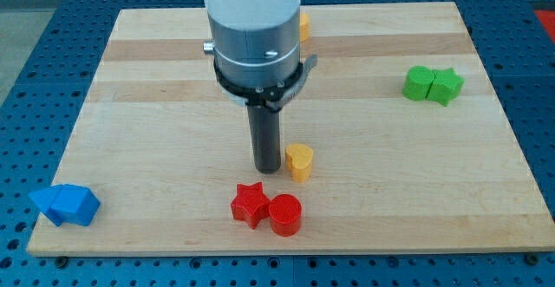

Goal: Move the yellow heart towards left of yellow hexagon

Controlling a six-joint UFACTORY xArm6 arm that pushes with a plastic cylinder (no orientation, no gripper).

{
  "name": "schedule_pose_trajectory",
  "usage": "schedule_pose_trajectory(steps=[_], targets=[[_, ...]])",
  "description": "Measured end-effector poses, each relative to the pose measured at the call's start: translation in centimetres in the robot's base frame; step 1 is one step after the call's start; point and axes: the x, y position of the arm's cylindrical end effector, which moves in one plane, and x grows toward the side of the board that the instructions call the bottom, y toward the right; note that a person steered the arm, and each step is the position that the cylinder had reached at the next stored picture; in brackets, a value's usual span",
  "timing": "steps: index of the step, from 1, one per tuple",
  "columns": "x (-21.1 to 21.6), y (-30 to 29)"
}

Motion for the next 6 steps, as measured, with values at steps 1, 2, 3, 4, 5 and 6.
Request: schedule_pose_trajectory(steps=[1, 2, 3, 4, 5, 6], targets=[[2.2, 1.0], [1.7, 3.3], [-1.5, 4.0], [-6.5, 2.9], [-7.9, 2.6], [-4.9, 2.7]])
